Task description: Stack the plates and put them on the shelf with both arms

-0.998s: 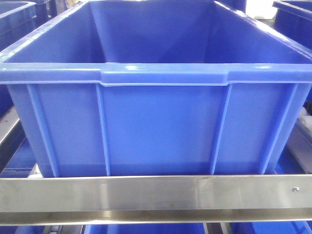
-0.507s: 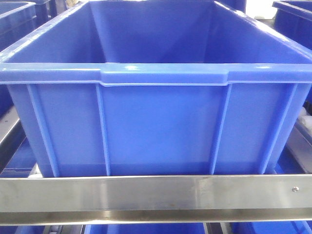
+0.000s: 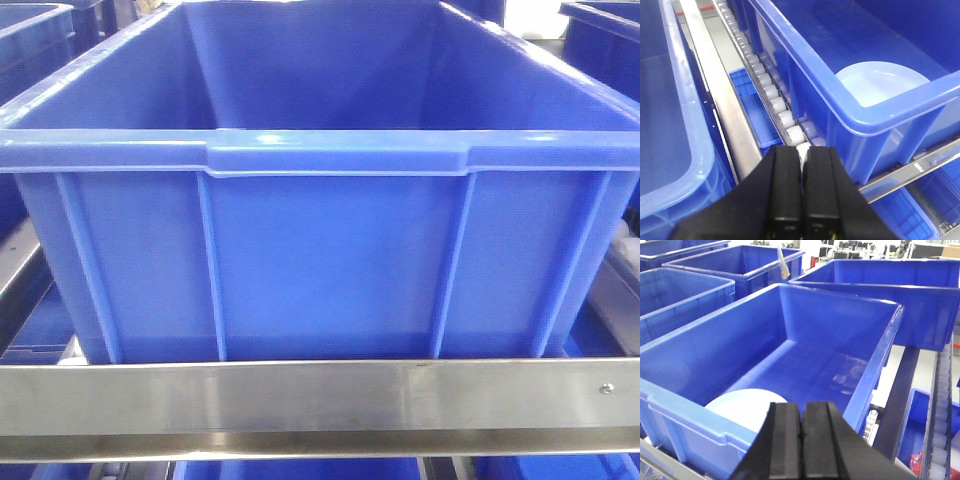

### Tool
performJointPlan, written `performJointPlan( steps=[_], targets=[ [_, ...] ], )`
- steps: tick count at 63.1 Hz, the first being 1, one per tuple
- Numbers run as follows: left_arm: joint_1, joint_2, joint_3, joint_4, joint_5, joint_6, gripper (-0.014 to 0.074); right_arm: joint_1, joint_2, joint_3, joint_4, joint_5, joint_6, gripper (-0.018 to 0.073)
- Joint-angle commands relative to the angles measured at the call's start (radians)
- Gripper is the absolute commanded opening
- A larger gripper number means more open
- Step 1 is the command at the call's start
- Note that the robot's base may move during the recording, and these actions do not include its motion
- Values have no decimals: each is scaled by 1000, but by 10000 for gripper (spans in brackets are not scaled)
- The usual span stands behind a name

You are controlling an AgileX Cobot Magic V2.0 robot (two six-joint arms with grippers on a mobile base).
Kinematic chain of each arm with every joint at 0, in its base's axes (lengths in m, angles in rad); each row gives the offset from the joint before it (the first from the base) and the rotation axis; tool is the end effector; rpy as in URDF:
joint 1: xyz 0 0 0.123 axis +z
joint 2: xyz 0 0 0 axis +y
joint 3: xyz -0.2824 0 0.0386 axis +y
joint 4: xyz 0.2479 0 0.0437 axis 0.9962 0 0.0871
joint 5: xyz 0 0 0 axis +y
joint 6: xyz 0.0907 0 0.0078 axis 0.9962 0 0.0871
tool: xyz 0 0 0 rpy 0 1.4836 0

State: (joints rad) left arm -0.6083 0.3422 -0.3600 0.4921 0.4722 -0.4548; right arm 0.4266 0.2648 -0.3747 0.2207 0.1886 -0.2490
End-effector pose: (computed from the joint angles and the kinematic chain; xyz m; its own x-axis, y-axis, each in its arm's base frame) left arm 0.0756 -0.0287 0.2743 -0.2602 0.1700 -0.9505 0.3882 0.9197 0.0583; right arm 0.0623 0.0324 0.3058 0.0263 -0.0233 -0.9994 -0.4502 0.8923 -0.0326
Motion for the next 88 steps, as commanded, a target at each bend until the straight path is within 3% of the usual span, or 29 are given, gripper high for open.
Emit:
performJointPlan(
  steps=[1,17,29,39,88],
  targets=[
    [-8,8,-29,16,-75,-11,83,-24,8,-17,7,-106,1,57],
    [-8,8,-29,16,-75,-11,83,-298,-35,119,6,-162,89,57],
    [-8,8,-29,16,-75,-11,83,-441,-144,267,6,-223,102,57],
    [-8,8,-29,16,-75,-11,83,-457,-247,389,6,-303,128,57],
    [-8,8,-29,16,-75,-11,83,-459,-297,387,-8,-260,127,57]
  ],
)
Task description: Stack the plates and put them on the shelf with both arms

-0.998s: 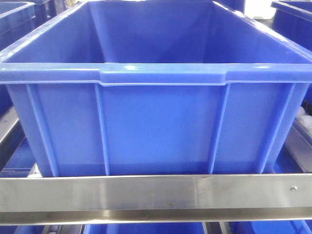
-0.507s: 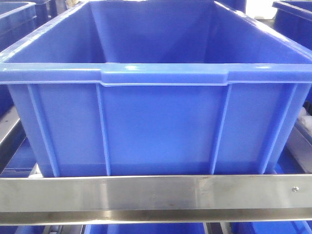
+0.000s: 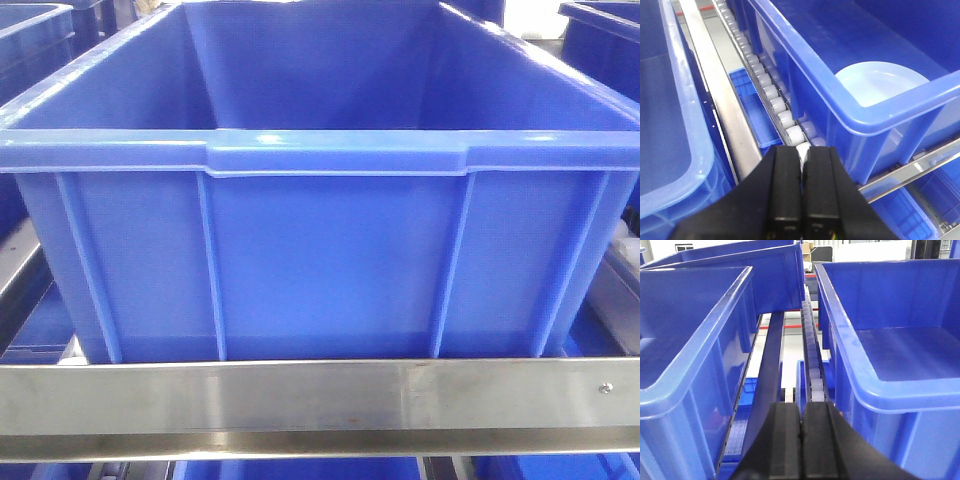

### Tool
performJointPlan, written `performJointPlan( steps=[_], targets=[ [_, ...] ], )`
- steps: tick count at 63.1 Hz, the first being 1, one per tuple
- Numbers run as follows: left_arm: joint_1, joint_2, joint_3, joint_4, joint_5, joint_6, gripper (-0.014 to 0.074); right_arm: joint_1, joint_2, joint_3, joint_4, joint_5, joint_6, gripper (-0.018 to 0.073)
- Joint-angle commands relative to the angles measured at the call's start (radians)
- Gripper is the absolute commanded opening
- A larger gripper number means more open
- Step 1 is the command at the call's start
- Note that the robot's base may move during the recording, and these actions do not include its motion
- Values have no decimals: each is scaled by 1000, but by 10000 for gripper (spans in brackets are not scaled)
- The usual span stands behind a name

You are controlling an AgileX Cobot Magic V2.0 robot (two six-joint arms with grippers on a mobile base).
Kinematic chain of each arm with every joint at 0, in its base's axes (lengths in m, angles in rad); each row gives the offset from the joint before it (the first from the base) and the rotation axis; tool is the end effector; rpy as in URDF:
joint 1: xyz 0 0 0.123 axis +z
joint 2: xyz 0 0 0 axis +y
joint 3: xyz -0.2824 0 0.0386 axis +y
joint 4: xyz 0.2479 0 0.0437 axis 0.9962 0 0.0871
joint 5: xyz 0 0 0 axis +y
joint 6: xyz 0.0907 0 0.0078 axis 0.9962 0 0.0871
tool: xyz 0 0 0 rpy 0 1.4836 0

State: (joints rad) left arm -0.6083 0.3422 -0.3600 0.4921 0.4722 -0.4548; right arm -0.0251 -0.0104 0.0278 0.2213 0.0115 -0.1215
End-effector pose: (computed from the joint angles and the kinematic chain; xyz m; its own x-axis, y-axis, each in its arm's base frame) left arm 0.0756 -0.0287 0.2743 -0.2602 0.1700 -0.9505 0.3882 0.9197 0.0583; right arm 0.0567 -0.0012 0.2032 0.0605 0.0981 -0.9933 0.0166 0.9949 0.0993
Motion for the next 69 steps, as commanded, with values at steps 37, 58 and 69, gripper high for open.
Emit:
performJointPlan(
  steps=[37,58,69],
  targets=[
    [73,-14,-25,-232,-120,179,83,-8,-22,-15,-9,-83,0,57],
    [396,-182,189,-450,-413,390,84,-8,-22,-15,-9,-83,0,57],
    [472,-270,334,-460,-527,393,84,-8,-22,-15,-9,-83,0,57]
  ],
)
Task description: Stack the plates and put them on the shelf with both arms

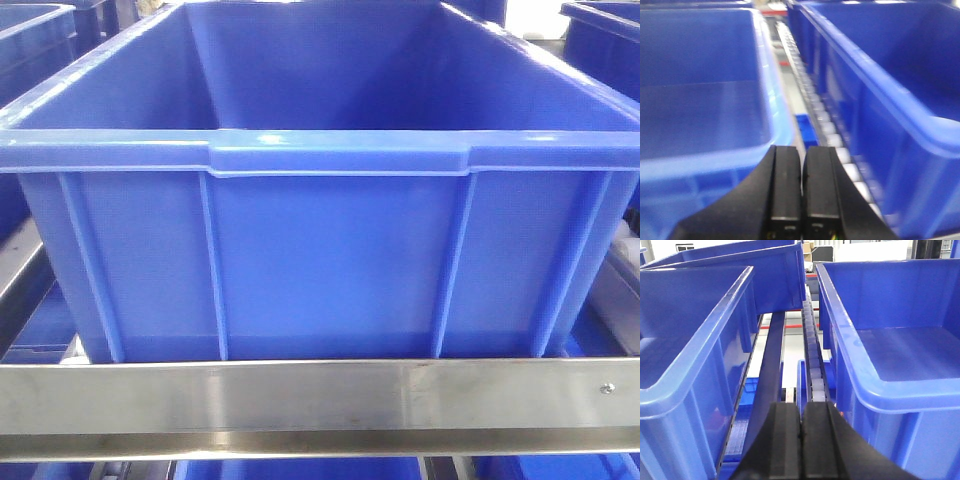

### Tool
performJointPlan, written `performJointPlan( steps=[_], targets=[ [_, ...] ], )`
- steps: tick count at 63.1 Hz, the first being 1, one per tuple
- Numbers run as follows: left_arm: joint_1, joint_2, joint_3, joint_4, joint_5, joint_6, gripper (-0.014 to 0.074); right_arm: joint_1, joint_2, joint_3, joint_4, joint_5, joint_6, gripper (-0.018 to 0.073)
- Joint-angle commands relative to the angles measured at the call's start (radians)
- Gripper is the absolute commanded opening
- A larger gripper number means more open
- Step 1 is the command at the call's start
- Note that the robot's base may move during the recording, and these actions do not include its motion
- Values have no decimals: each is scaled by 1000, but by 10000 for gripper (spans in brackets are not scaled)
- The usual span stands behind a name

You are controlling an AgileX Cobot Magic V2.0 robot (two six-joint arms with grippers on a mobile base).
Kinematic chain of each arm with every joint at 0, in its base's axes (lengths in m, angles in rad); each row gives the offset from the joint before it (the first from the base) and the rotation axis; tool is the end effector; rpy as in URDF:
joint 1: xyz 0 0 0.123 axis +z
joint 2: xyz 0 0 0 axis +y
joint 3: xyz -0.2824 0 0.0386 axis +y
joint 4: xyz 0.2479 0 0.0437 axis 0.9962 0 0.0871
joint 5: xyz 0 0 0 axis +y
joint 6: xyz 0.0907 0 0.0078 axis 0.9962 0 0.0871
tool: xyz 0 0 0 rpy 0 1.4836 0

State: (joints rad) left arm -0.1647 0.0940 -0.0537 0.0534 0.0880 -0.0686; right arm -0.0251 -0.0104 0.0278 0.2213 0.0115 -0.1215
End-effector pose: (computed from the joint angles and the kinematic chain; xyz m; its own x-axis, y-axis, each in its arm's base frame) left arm 0.0621 -0.0099 0.2178 -0.0429 -0.0085 -0.9990 0.1587 0.9872 -0.0152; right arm 0.0567 -0.0012 0.2032 0.0605 0.0981 -0.9933 0.0166 0.9949 0.0993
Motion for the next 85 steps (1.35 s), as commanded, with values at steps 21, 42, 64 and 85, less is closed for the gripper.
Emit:
performJointPlan(
  steps=[21,42,64,85],
  targets=[
    [153,-115,86,-53,-148,7,83,-8,-22,-15,-9,-83,0,57],
    [173,-119,86,-53,-146,7,83,-8,-22,-15,-9,-81,0,57],
    [173,-119,86,-53,-146,7,83,-8,-22,-15,-9,-81,0,57],
    [173,-119,86,-53,-146,7,83,-8,-22,-15,-9,-81,0,57]
  ],
)
